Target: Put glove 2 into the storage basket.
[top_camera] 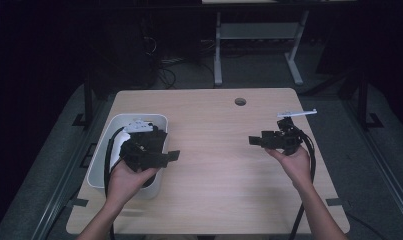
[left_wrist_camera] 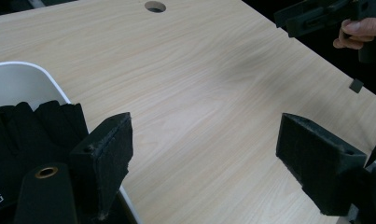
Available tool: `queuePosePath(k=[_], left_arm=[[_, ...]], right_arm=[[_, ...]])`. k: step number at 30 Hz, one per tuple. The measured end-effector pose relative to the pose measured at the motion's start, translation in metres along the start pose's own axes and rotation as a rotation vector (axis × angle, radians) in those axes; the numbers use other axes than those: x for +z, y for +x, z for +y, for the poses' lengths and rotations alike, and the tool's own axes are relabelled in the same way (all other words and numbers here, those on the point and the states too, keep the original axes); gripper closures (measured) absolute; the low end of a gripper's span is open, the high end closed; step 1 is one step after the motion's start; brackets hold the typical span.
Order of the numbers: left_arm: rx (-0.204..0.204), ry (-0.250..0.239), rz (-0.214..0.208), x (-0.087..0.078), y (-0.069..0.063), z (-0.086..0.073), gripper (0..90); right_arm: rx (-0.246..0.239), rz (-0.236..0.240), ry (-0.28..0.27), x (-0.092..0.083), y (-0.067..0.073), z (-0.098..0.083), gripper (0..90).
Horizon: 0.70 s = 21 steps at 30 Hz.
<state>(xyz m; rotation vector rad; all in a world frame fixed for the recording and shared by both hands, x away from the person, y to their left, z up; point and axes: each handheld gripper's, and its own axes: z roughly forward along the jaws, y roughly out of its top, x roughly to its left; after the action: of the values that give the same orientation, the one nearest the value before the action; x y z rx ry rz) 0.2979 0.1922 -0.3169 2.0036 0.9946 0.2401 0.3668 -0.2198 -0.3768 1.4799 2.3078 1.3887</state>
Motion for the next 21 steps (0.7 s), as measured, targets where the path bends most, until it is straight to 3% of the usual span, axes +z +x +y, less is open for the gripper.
queuePosePath(k=[9, 21], left_arm=[[0.004, 0.002, -0.007, 0.005, -0.004, 0.001, 18.5], [0.017, 0.011, -0.013, 0.012, -0.010, 0.002, 18.5]], right_arm=[[0.018, -0.006, 0.000, -0.007, -0.006, -0.010, 27.7], [0.064, -0.039, -0.008, -0.025, -0.026, -0.034, 27.5]])
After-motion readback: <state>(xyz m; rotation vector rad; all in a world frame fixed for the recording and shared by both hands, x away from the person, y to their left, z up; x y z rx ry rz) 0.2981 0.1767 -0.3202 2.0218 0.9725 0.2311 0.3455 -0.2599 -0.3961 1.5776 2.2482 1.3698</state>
